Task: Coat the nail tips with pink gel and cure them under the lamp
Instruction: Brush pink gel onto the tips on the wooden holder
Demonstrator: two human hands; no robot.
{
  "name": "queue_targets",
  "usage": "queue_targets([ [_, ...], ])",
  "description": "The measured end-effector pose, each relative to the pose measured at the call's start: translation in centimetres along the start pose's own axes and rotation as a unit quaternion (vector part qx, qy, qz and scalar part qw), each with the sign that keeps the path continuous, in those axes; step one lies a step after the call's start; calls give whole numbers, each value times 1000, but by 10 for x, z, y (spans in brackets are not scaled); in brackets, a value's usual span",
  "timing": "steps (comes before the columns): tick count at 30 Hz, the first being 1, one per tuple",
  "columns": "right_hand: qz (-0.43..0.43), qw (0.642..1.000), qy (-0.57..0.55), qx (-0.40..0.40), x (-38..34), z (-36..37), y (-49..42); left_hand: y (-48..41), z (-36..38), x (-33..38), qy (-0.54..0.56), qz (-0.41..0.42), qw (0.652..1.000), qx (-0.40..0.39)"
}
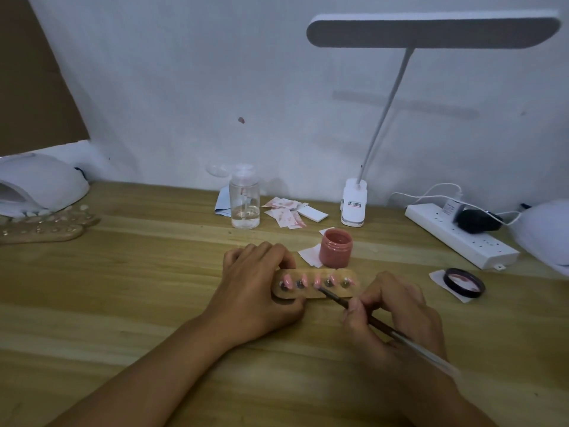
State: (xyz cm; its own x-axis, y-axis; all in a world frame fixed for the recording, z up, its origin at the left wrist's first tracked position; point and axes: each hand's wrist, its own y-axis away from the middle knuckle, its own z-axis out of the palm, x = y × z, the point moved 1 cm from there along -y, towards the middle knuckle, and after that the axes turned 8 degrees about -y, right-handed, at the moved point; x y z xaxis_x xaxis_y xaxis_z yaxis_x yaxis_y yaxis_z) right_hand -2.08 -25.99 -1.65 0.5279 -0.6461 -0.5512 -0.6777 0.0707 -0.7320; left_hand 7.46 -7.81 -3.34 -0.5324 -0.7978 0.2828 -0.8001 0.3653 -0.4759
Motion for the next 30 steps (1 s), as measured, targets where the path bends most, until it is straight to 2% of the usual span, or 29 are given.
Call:
queue_targets([
  [4, 57, 996, -8, 64, 9, -14, -4, -1, 2, -3, 8, -5, 1000, -11],
  [6, 82, 994, -17, 70, 14, -19, -4, -1, 3, -5, 15, -11, 1000, -12],
  [11, 66, 997, -13, 40, 14, -17, -4, -1, 5, -9, 39, -23, 999, -16],
  [17, 85, 990, -43, 103, 20, -32, -15, -1, 5, -9, 90, -31, 994, -44],
  [19, 87, 993, 7, 81, 31, -47, -21, -1, 5, -6, 108, -26, 992, -58],
  [21, 106, 982, 155, -1, 52, -64, -25, -1, 6, -2, 118, -17, 990, -74],
  [23, 192, 930, 297, -99, 67, -76, -27, 0, 6, 3, 107, -13, 990, -86],
  [24, 224, 908, 331, -126, 74, -81, -28, -1, 5, 4, 108, -18, 990, -92],
  [26, 264, 897, 325, -139, 82, -83, -27, -2, 2, 1, 149, -49, 981, -116],
  [30, 269, 914, 278, -120, 92, -88, -26, -24, -7, -1, 262, -132, 947, -130],
])
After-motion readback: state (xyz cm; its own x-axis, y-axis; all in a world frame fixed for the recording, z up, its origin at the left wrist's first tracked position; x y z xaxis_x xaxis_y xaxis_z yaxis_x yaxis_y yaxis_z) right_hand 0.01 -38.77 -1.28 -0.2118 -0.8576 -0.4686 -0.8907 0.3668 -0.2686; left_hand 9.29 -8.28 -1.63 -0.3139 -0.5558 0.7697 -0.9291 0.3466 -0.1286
